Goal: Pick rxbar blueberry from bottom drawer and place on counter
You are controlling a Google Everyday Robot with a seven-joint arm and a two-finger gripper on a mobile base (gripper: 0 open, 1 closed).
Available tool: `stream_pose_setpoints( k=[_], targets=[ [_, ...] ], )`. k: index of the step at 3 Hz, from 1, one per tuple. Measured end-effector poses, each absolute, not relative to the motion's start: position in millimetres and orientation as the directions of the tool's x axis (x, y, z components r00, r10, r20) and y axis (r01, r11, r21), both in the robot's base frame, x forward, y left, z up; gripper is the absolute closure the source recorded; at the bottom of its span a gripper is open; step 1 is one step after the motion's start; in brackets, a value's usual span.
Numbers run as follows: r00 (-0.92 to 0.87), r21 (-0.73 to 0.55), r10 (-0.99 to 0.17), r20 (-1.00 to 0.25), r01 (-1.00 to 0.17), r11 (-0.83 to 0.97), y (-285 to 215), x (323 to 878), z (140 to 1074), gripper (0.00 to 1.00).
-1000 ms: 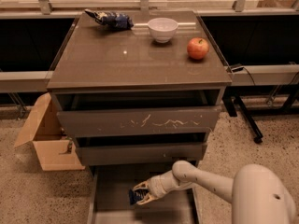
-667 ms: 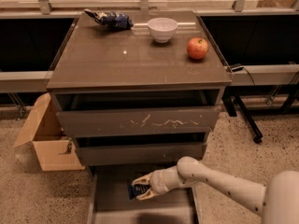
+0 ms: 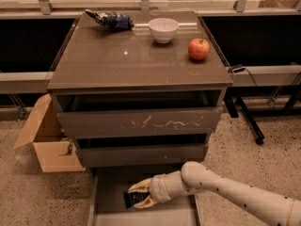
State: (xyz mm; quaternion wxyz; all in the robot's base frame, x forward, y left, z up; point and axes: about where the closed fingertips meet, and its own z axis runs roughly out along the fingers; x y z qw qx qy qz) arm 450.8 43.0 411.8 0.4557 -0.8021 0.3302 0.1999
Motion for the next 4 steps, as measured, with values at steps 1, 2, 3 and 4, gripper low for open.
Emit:
stream_pose_setpoints(
  k=[1, 2, 3, 4],
  targets=[
    [0.702, -0.606, -0.295, -0.648, -0.710, -0.358, 47.9, 452.7, 422.1, 1.00],
    [0.704, -0.633, -0.150, -0.694, -0.696, -0.338, 60.2, 465.0, 478.4, 1.00],
    [0.714, -0.659, -0.034, -0.700, -0.663, -0.356, 64.7, 460.3, 540.7, 1.00],
    [0.775, -0.717, 0.013, -0.632, -0.578, -0.389, 70.3, 450.3, 614.5, 1.00]
  ],
)
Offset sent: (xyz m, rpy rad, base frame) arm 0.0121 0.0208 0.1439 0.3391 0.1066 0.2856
